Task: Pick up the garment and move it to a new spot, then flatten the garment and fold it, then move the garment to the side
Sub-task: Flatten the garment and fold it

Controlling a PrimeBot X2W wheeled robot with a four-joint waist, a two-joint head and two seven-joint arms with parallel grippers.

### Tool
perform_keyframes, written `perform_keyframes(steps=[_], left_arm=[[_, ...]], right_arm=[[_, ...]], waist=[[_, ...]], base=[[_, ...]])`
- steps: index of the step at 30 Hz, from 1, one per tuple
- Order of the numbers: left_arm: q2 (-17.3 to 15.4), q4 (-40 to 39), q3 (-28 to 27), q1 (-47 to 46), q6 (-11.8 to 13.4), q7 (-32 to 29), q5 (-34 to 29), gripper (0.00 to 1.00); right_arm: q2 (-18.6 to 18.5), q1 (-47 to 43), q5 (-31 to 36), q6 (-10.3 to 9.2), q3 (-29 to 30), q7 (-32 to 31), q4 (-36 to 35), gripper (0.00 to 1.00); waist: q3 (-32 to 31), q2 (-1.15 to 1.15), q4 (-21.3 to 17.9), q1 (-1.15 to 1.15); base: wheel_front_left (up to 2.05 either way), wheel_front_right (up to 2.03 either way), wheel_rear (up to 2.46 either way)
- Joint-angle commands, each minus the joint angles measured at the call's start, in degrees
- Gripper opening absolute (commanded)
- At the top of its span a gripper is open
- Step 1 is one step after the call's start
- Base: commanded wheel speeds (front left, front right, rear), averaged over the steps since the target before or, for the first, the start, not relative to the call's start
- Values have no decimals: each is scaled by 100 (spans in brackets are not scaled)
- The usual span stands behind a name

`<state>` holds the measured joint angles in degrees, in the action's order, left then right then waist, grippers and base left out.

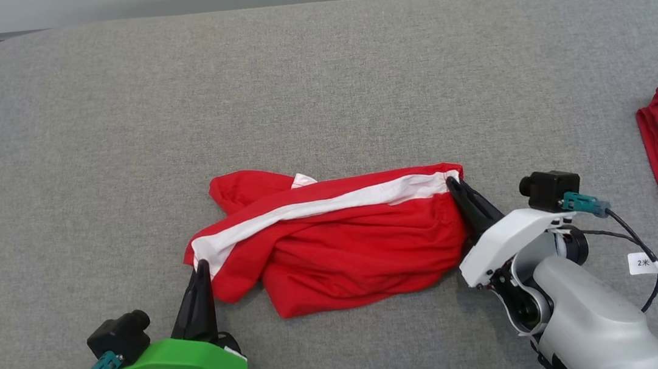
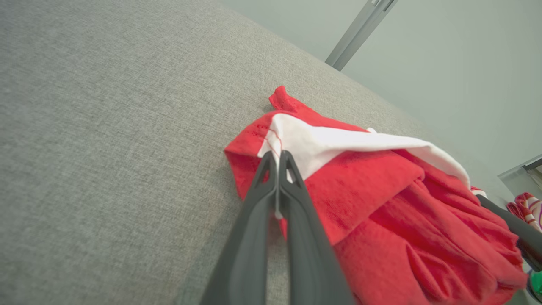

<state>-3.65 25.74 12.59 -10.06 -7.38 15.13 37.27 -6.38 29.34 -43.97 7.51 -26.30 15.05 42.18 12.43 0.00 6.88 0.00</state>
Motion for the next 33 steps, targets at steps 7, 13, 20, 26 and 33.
perform_keyframes(steps=[7, 13, 20, 26, 33], left_arm=[[-223, -58, 96, 10, -18, -1, -149, 0], [-633, -220, 183, -287, -17, -1, -75, 0], [-1745, -301, 833, -1553, -17, -58, 248, 0], [-2399, -257, 1341, -2698, -3, -338, 529, 0], [-2758, -240, 1868, -3620, -3, -490, 863, 0]], right_arm=[[4, -91, -79, -5, 156, 15, -234, 0], [10, -39, -272, -4, 295, 15, -586, 0], [-336, 792, -685, -4, 246, -17, -915, 0], [-679, 1606, -930, -5, 82, -226, -995, 0], [-984, 2100, -1443, -6, -209, -768, -1176, 0]], waist=[[-327, 0, -78, 0], [-999, 0, -220, 0], [-1423, 0, -391, 0], [-1449, 0, -505, 0], [-1274, 0, -630, 0]], base=[[0, 0, 0], [0, 0, 0], [0, 0, 0], [0, 0, 0], [0, 0, 0]])
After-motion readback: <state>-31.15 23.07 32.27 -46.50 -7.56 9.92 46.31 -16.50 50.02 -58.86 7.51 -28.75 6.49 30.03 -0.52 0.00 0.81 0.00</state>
